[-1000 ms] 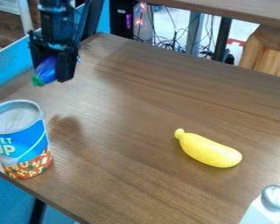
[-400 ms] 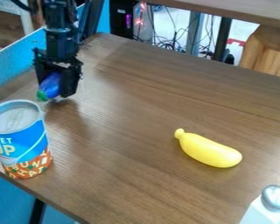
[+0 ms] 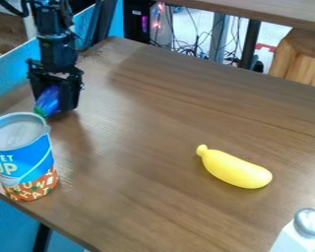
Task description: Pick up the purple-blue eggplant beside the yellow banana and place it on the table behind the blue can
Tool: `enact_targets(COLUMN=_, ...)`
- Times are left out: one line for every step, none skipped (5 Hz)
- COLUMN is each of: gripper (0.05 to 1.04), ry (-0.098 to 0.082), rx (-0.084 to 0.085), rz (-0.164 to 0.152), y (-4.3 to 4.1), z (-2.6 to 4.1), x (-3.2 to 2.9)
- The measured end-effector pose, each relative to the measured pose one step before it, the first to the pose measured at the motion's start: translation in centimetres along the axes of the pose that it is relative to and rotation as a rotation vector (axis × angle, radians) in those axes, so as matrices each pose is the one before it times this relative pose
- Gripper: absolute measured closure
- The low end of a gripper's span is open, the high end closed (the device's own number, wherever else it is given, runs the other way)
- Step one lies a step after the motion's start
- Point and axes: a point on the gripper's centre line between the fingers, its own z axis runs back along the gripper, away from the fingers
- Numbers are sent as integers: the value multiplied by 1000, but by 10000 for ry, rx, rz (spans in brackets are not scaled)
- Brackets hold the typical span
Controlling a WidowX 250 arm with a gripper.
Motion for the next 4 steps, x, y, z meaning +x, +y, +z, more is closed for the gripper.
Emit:
enact_targets(gripper=73, ry=110, rx=-105, rz=27, y=-76, z=-280, x=-71)
enact_targets(gripper=79, ry=127, rx=-54, rz=109, y=-162, z=-275, x=-36)
enact_targets(gripper=83, ry=53, rx=-34, rz=34, y=-54, z=0, x=-85)
enact_targets(gripper=83, ry=43, rx=84, rz=89, y=69, z=57, x=-76)
